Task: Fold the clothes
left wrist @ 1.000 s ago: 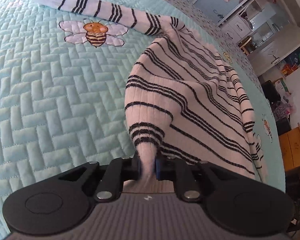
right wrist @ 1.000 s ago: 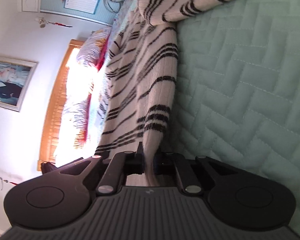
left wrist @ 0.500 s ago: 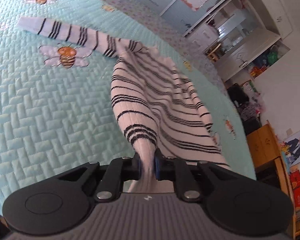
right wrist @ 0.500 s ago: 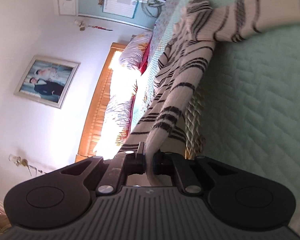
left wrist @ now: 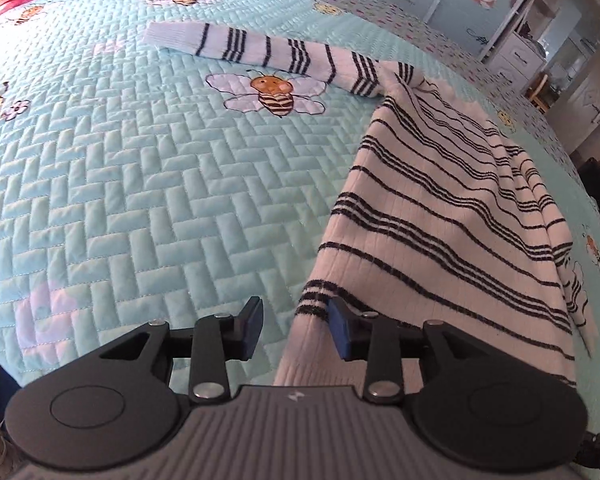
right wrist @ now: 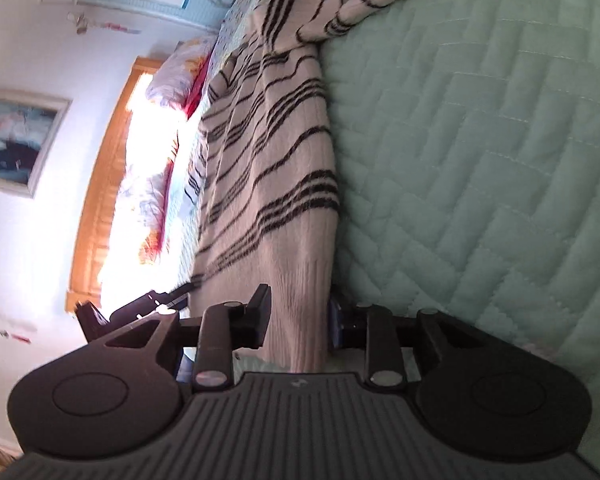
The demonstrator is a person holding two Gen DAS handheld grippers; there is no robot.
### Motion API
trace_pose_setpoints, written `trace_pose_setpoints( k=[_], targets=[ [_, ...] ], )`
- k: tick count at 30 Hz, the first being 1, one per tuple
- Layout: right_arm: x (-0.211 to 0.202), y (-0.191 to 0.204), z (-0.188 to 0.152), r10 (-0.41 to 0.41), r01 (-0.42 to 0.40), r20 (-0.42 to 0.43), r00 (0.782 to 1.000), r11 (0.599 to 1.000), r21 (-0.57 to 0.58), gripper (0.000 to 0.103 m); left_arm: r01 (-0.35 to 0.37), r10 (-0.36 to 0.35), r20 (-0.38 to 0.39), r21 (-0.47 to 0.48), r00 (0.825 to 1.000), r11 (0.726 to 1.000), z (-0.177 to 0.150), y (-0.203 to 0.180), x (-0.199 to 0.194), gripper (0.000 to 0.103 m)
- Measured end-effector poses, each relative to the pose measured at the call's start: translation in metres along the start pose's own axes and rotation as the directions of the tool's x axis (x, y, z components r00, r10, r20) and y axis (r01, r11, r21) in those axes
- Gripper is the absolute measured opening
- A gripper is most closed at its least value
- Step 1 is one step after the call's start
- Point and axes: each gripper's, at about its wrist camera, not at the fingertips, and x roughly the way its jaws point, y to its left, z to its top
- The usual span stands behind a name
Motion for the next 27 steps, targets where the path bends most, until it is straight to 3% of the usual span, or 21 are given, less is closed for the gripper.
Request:
trace_pose_setpoints(
  k=[2, 4, 7, 9, 10, 11, 12, 16, 18, 20, 22, 25, 27],
  targets=[
    [0.009, 0.013, -0.006, -0.030, 0.030, -0.015, 0.999, 0.998, -0.052, 0.028, -0.013, 0.013, 0.033, 0.018, 0.999, 1.000, -0.006, -0.005, -0.011, 0.039],
    [0.013, 0.015, -0.006, -0.003, 0.004, -0.024, 1.000, 1.000, 0.007, 0.008, -0.003, -0.001, 0.061, 0.058, 0.998, 0.998, -0.010, -0.015, -0.025, 0.039],
    [0.005, 0.006, -0.002, 0.177, -0.186, 0.058, 0.982, 0.961, 0.205, 0.007, 0.131, -0.145, 0.071, 0.172, 0.987, 0.976, -0.020, -0.035, -0.048, 0.040],
    [-0.002, 0.000, 0.006, 0.095, -0.112, 0.082, 0.992, 0.964, 0.240, 0.009, 0.246, -0.251, -0.005, 0.236, 0.968, 0.940, -0.031, -0.052, -0.049, 0.047],
    [-0.006, 0.001, 0.007, -0.013, -0.002, 0.078, 0.997, 0.980, 0.198, 0.014, 0.295, -0.292, -0.051, 0.256, 0.955, 0.921, -0.038, -0.061, -0.046, 0.048],
    [-0.009, 0.002, 0.008, -0.126, 0.113, 0.079, 0.989, 0.982, 0.151, 0.013, 0.334, -0.321, -0.094, 0.274, 0.942, 0.902, -0.046, -0.070, -0.042, 0.048],
    [-0.013, 0.007, 0.005, -0.148, 0.137, 0.094, 0.985, 0.984, 0.114, 0.009, 0.344, -0.319, -0.130, 0.286, 0.939, 0.894, -0.054, -0.075, -0.038, 0.048],
    [-0.031, 0.040, -0.013, -0.190, 0.211, 0.181, 0.965, 0.972, -0.101, 0.034, 0.404, -0.344, -0.254, 0.243, 0.904, 0.882, -0.084, -0.084, -0.022, 0.048],
    [-0.035, 0.059, -0.026, -0.132, 0.166, 0.139, 0.981, 0.950, -0.266, 0.035, 0.426, -0.366, -0.286, 0.184, 0.885, 0.886, -0.094, -0.082, -0.016, 0.048],
    [-0.021, 0.079, -0.045, -0.118, 0.130, 0.053, 0.992, 0.894, -0.429, 0.038, 0.433, -0.381, -0.295, 0.135, 0.876, 0.891, -0.100, -0.078, -0.013, 0.048],
    [-0.003, 0.094, -0.064, -0.153, 0.112, -0.024, 0.988, 0.812, -0.573, 0.039, 0.435, -0.393, -0.294, 0.092, 0.871, 0.896, -0.103, -0.074, -0.011, 0.048],
    [0.029, 0.106, -0.090, -0.205, 0.074, -0.111, 0.972, 0.722, -0.688, 0.039, 0.437, -0.412, -0.288, 0.027, 0.864, 0.899, -0.106, -0.067, -0.007, 0.048],
    [0.046, 0.108, -0.098, -0.228, 0.062, -0.132, 0.965, 0.684, -0.727, 0.041, 0.443, -0.435, -0.262, -0.031, 0.862, 0.896, -0.100, -0.062, -0.005, 0.048]
  ],
)
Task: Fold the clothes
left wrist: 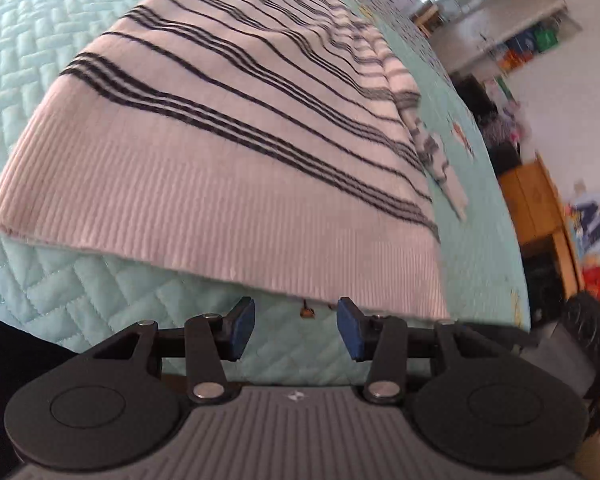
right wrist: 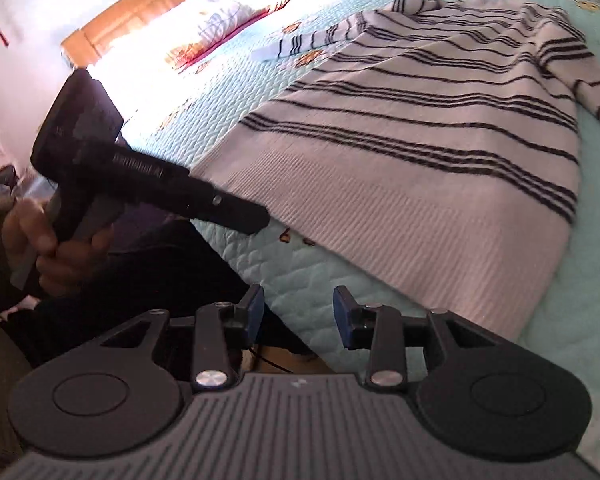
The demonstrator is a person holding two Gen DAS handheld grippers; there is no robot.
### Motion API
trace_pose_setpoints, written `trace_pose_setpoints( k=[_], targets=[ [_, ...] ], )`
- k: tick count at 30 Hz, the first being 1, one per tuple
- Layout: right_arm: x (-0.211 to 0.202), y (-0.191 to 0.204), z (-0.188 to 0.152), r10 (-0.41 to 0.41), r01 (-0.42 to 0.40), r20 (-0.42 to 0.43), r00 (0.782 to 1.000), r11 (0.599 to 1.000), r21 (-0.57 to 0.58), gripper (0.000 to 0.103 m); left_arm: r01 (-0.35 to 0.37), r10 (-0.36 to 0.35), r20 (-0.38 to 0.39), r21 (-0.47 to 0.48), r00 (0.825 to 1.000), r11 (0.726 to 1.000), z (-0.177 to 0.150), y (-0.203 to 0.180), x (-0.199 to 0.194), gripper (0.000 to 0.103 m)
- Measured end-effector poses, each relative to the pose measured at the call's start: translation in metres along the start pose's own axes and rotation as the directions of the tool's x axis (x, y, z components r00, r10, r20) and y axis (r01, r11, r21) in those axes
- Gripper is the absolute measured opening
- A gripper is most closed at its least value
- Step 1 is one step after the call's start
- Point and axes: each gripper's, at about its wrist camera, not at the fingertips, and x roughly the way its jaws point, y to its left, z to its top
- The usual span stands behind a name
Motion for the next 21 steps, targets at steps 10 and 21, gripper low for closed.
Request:
trace_pose_setpoints(
  k=[10, 21],
  targets=[
    [0.018, 0.012, 0.015, -0.090, 0.094, 0.038, 0.995, 0.986, -0.138, 0.050, 0.063, -0.061, 0.057, -0.034, 0.996, 0.997, 0.026, -0.005, -0.006, 0.048],
    [0.027, 0.028, 0.015, -0.161, 0.172, 0.063, 0.985, 0.950, -0.259, 0.052, 0.057, -0.057, 0.022, -0.029, 0.998, 0.998, 0.037, -0.005, -0.008, 0.049]
  ],
)
